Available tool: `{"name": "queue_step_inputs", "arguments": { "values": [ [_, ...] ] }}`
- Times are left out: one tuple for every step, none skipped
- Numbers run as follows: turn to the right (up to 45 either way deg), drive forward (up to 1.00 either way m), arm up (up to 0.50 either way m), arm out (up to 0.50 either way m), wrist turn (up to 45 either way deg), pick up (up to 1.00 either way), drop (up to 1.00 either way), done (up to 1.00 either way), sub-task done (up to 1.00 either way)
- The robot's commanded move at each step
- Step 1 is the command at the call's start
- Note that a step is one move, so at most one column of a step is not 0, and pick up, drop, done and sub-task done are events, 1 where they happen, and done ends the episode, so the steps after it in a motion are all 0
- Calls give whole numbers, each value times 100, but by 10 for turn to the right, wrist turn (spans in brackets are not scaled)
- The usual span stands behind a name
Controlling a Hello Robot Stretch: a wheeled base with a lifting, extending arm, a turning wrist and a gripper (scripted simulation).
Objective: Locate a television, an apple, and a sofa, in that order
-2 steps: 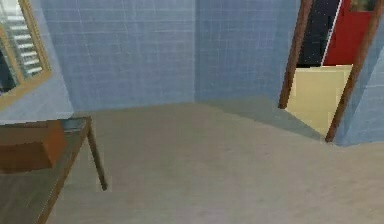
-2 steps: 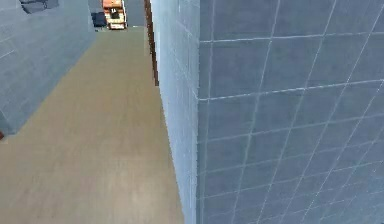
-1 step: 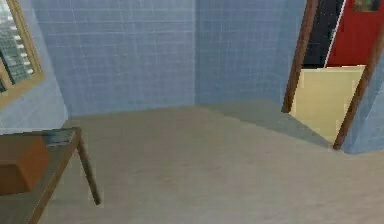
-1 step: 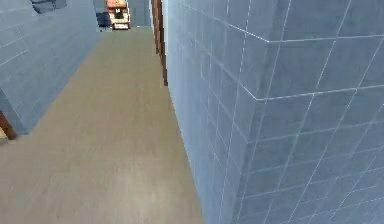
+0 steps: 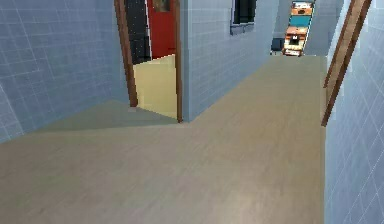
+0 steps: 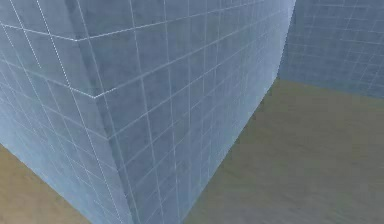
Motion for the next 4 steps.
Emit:
{"name": "queue_step_inputs", "arguments": {
  "values": [
    [150, 0, 0, 0, 0, 0, 0, 0, 0],
    [0, 100, 0, 0, 0, 0, 0, 0, 0],
    [0, 100, 0, 0, 0, 0, 0, 0, 0],
    [30, 0, 0, 0, 0, 0, 0, 0, 0]
  ]
}}
